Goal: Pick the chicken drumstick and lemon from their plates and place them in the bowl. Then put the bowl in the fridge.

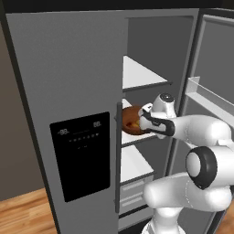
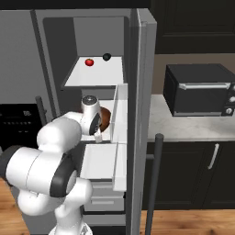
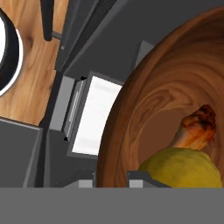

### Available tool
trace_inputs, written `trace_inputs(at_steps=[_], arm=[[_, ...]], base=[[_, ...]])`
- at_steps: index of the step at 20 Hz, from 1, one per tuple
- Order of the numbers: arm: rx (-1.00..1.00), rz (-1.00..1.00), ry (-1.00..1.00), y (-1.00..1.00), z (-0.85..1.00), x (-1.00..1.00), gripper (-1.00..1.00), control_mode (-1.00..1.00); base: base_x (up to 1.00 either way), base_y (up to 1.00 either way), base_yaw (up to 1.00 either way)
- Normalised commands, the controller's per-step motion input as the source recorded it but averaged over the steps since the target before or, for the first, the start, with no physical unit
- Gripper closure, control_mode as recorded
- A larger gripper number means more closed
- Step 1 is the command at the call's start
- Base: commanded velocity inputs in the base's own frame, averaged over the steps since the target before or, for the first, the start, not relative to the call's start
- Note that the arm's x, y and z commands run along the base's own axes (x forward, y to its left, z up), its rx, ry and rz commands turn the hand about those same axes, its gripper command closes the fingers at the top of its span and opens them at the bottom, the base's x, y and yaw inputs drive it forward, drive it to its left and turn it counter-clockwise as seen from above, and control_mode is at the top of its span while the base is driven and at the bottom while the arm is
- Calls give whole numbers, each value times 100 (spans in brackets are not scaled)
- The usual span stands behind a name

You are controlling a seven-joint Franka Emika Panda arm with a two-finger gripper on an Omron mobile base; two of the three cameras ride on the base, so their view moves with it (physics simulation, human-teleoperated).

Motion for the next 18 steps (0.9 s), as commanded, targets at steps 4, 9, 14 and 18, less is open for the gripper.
trace_inputs(at_steps=[4,9,14,18], arm=[[1,0,0,6,-19,39,100,-100],[0,0,-1,8,-23,36,100,-100],[0,0,0,0,-30,32,100,-100],[0,0,0,0,-29,28,100,-100]], base=[[0,0,0],[0,0,0],[0,0,0],[0,0,0]])
